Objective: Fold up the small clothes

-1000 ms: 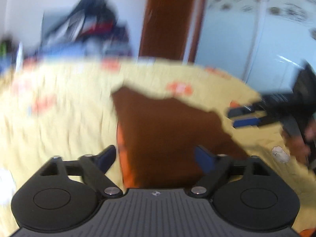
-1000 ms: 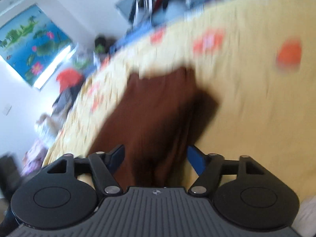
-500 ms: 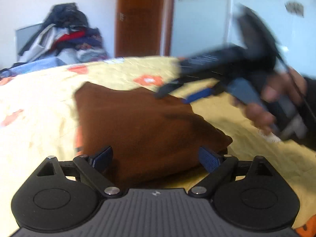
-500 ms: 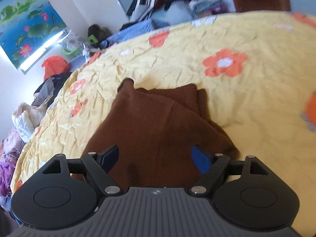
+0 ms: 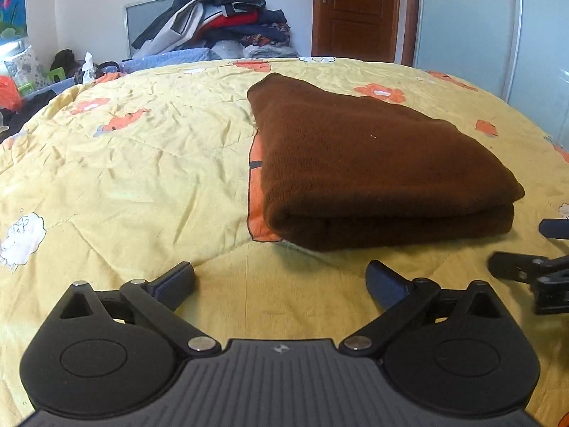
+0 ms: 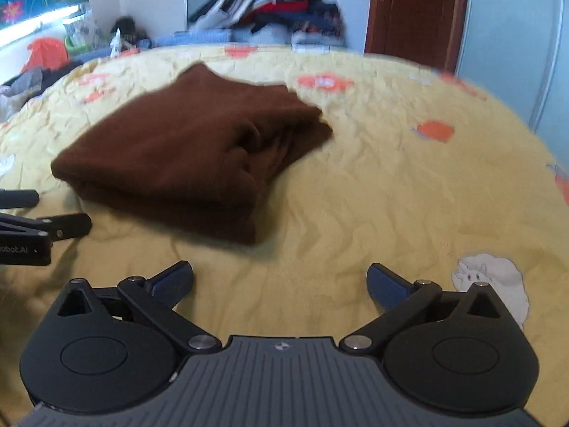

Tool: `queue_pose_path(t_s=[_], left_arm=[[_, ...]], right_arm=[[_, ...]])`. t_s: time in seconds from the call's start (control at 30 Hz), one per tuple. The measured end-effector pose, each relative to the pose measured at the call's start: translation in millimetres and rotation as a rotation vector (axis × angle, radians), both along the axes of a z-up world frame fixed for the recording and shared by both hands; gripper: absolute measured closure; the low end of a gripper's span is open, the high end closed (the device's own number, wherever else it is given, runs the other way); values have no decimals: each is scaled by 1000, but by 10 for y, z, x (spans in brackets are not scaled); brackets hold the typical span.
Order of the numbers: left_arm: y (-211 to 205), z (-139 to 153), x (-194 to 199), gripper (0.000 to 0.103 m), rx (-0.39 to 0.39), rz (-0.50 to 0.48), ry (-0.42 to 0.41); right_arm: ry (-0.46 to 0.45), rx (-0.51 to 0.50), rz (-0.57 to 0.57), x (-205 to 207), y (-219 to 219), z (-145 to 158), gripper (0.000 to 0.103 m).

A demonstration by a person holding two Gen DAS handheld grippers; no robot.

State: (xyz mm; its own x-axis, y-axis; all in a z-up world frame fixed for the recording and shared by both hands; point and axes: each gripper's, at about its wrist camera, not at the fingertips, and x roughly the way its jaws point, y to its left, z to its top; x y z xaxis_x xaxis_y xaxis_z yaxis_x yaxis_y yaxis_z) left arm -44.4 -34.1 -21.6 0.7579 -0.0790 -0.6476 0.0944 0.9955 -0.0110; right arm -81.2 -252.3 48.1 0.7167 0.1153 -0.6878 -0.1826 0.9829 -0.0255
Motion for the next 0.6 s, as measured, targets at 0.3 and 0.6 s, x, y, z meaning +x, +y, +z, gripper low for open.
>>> queue_pose_path(t_s=[0.3,0.6], left_arm=[[82,98,-307,0,-2,2,-11],[75,107,-319,0,-2,8,-13]], right_arm=[[-49,4,-35,4,48,-40,0],[-50,2,-39,-18,50,-29,0]])
